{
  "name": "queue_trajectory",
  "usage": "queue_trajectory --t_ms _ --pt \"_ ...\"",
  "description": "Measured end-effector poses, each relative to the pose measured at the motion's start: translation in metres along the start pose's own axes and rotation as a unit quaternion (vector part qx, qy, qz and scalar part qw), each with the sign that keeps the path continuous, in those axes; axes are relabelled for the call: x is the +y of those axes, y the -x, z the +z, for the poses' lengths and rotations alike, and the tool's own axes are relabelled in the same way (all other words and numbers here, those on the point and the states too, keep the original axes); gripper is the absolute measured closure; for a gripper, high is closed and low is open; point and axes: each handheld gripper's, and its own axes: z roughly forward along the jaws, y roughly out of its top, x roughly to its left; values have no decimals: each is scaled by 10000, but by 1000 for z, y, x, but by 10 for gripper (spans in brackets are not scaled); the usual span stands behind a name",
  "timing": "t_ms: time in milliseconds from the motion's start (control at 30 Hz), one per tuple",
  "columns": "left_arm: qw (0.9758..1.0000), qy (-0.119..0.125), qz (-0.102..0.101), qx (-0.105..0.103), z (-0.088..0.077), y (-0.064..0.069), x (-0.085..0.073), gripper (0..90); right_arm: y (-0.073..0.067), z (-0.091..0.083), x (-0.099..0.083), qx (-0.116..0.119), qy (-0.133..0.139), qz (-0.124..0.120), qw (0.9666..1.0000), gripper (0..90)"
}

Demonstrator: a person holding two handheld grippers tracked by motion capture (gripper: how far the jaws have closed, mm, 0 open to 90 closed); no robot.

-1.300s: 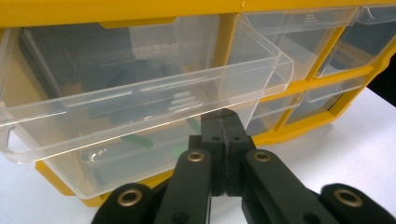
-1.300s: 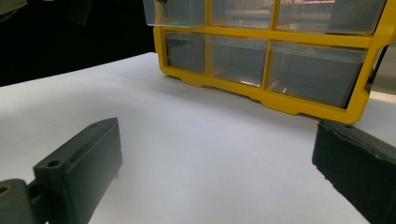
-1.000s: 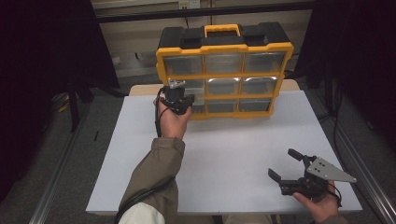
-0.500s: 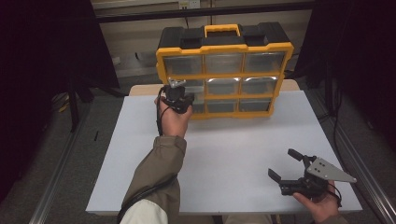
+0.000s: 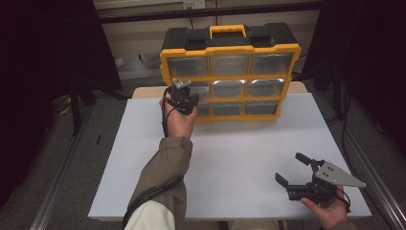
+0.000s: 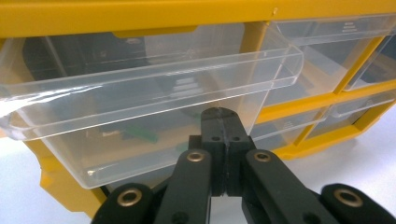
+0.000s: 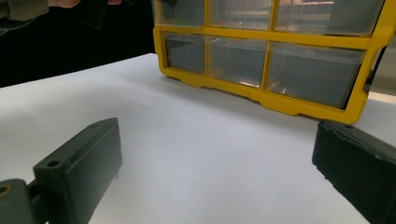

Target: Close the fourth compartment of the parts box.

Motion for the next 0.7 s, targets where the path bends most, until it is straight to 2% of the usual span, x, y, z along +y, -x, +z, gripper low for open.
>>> queue_trajectory --t_ms 700 --pt "9999 55 -26 117 8 -3 2 900 0 0 0 6 2 -1 10000 15"
